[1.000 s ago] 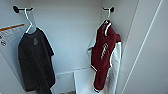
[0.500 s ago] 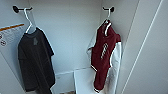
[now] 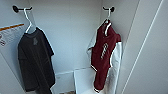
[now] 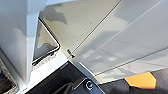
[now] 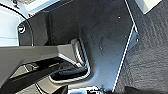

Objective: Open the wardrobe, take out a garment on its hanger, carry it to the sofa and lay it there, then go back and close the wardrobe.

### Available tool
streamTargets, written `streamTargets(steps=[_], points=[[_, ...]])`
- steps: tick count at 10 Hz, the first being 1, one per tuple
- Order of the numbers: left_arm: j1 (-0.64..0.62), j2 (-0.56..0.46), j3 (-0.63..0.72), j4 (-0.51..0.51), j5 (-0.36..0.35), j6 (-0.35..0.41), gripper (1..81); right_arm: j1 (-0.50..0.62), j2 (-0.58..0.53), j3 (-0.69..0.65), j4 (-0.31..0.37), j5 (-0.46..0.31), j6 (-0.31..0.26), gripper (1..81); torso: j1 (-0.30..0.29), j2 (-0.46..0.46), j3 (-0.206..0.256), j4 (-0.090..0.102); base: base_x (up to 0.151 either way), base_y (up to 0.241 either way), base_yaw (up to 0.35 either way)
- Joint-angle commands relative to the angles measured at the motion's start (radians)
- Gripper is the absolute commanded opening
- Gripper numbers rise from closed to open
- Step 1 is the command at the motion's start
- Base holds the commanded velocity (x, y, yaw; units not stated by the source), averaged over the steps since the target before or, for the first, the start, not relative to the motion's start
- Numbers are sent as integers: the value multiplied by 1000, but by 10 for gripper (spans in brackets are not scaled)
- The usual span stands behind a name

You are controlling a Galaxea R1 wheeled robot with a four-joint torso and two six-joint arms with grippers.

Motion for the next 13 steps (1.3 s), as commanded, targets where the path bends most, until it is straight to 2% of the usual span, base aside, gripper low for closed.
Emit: streamTargets(steps=[1,4,8,13], points=[[-238,-13,157,-18,114,-53,811,40,0,-1,0,-55,0,811,0,0,0,0,0,0,0],[-363,-19,245,-17,163,-115,811,46,-1,-1,2,-55,1,811,0,0,0,0,0,0,0],[-609,-99,390,-8,185,-295,811,42,-12,-3,3,-55,0,811,1,0,-1,0,0,0,0],[-869,-79,335,-21,192,-489,811,46,-3,3,3,-55,3,811,1,0,-2,0,0,0,0]])
